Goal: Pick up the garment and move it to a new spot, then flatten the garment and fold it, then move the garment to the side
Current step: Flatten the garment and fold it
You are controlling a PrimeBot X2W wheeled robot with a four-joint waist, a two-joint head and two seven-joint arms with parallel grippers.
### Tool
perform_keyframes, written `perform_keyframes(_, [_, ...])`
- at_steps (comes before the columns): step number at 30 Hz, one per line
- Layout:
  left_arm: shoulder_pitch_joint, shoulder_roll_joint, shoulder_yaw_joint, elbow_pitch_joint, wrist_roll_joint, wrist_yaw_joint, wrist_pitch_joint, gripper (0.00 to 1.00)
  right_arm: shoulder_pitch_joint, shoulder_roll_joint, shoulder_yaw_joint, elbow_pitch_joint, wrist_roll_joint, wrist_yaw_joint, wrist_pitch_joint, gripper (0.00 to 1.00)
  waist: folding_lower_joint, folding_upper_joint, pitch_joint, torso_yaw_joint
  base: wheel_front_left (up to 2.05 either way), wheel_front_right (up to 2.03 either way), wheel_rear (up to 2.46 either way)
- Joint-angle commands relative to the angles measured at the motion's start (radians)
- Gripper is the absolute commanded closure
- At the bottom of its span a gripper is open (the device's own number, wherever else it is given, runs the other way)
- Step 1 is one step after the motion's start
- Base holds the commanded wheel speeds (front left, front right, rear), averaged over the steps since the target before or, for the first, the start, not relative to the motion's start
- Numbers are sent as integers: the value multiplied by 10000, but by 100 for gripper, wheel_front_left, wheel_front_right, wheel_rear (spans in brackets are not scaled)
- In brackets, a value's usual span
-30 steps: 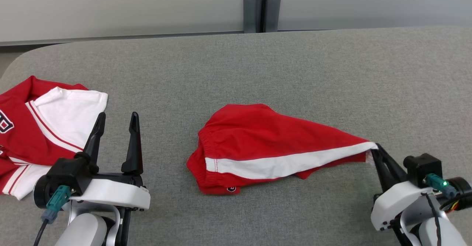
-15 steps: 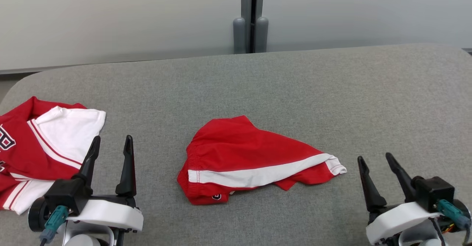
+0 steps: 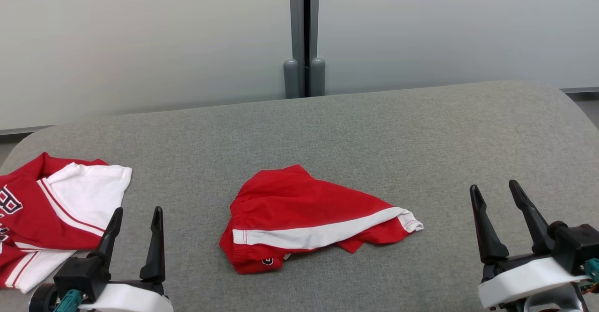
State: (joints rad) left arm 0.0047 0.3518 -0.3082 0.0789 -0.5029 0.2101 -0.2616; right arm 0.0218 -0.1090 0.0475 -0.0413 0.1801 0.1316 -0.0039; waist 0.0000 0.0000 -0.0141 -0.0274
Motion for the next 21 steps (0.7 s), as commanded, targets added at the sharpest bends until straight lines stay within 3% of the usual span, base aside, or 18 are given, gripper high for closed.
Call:
perform_keyframes(1, [138,93,68,-18,-32,-76,-45,0,171,-37,18,-130,8,-17,88,0,0,0,-52,2,0,0,0])
perform_keyframes(11, [300,239,430,-206,-201,-597,-46,0,479,-7,130,-406,109,-17,267,0,0,0,-155,70,0,0,0])
perform_keyframes(21, [312,188,407,-136,-200,-623,-46,0,443,-40,168,-354,140,-17,317,0,0,0,-142,120,0,0,0])
